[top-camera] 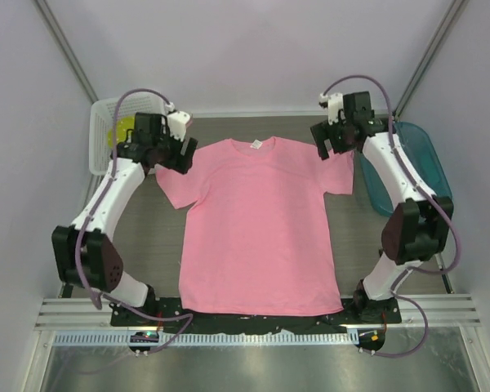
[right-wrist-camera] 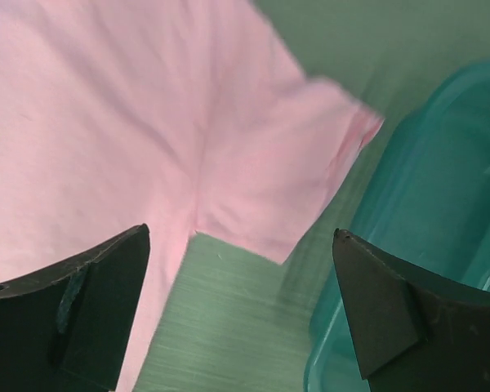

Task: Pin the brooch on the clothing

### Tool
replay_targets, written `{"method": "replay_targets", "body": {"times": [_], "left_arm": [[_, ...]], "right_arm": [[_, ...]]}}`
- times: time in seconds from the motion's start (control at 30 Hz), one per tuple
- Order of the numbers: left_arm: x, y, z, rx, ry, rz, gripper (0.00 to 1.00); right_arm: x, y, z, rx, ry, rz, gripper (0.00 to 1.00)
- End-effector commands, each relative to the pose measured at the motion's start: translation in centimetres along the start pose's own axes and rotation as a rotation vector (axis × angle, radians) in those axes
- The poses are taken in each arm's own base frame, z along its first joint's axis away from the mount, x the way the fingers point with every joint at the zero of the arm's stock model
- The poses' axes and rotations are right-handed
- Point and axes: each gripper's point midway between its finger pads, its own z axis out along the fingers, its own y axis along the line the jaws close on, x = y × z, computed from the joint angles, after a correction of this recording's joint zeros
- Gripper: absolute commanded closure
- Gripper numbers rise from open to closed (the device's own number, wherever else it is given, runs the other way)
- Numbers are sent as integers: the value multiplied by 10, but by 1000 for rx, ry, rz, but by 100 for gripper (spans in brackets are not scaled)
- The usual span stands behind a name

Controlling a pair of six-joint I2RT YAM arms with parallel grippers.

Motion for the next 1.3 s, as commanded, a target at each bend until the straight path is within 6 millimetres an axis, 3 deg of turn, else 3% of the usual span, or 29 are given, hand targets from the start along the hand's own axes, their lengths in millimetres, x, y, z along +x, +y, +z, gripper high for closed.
{"method": "replay_targets", "body": {"times": [0.0, 0.1, 0.2, 0.3, 0.33, 0.37, 0.4, 0.43, 0.47, 0.5, 0.53, 0.57, 0.63, 0.7, 0.73, 0.83, 1.0, 1.27], "left_arm": [[-79, -15, -90, 37, -333, -5, 13], [-103, -29, -134, 62, -517, 6, 0], [-108, -44, -169, 101, -602, 38, 0], [-93, -60, -182, 168, -539, 49, 1], [-86, -63, -182, 185, -515, 49, 0], [-81, -65, -183, 195, -497, 51, 0], [-68, -71, -180, 218, -466, 51, 0], [-63, -75, -181, 228, -464, 53, 0], [-56, -78, -180, 236, -461, 55, 0], [-51, -82, -180, 248, -469, 59, 0], [-44, -85, -182, 249, -493, 65, 0], [-40, -88, -182, 255, -497, 75, 0], [-30, -94, -181, 273, -497, 89, 0], [-25, -100, -178, 313, -478, 86, 0], [-20, -109, -175, 371, -449, 75, 1], [-16, -126, -175, 485, -418, 62, 8], [-12, -133, -173, 521, -392, 38, 13], [-4, -140, -170, 538, -319, 80, 15]], "right_arm": [[-78, 8, -106, -14, -317, -60, 0], [-89, 10, -144, -18, -409, -44, 0], [-74, 29, -168, -112, -386, -206, 0], [-27, 39, -171, -176, -205, -293, 3], [12, 45, -169, -223, -70, -314, 4], [30, 44, -169, -227, -22, -368, 5], [46, 42, -181, -202, -16, -400, 6], [84, 40, -171, -192, 87, -430, 6], [102, 35, -171, -170, 121, -501, 6], [117, 32, -183, -119, 109, -532, 6], [153, 34, -172, -144, 211, -564, 6], [172, 25, -175, -102, 274, -593, 6], [218, 27, -176, -142, 377, -643, 6], [244, 20, -176, -148, 436, -733, 7], [266, 21, -172, -154, 469, -762, 7], [301, 8, -161, -165, 542, -910, 10], [326, 2, -149, -214, 568, -1022, 13], [311, -12, -126, -385, 525, -989, 14]]}}
